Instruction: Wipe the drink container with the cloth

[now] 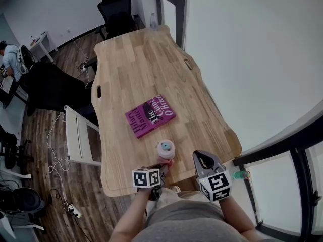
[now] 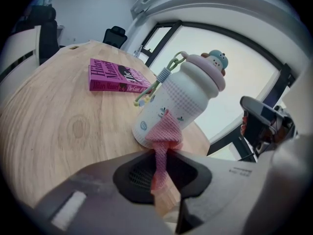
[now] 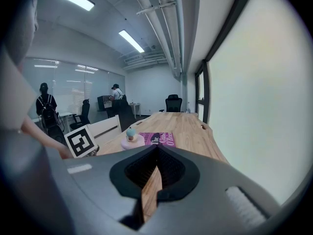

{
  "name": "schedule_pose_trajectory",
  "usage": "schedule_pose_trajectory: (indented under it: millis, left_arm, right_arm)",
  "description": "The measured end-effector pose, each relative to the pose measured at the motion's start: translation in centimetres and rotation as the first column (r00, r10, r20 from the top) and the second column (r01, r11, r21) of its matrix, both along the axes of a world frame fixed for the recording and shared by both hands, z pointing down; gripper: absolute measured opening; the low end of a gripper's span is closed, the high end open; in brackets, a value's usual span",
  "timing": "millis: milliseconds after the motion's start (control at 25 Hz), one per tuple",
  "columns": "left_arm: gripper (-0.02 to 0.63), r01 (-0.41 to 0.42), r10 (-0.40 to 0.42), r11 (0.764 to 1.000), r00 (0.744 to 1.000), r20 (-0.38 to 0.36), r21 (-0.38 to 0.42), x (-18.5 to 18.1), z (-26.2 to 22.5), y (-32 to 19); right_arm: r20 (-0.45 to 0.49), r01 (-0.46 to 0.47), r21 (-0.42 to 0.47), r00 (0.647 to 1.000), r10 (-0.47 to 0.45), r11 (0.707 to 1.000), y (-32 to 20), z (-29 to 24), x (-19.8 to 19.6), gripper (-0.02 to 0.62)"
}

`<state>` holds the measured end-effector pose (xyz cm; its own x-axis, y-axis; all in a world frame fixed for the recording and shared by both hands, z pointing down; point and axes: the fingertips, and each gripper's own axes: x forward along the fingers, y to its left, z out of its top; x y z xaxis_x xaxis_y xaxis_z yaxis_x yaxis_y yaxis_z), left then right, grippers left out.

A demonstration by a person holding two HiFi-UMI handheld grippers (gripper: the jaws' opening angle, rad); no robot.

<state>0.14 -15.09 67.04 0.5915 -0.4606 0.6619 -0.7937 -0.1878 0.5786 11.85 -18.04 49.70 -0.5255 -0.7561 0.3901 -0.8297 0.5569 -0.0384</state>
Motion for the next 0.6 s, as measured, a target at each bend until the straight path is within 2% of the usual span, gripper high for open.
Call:
schedule_pose_trajectory:
  millis: [600]
  left_arm:
    - [0.066, -0.012, 0.013, 1.0, 1.0, 0.027, -0.028, 0.3, 1.7, -0.6]
  right_arm:
    - [0.009, 0.02, -0.014, 1.0, -0.02, 1.0, 0.0, 0.3, -0.9, 0.003]
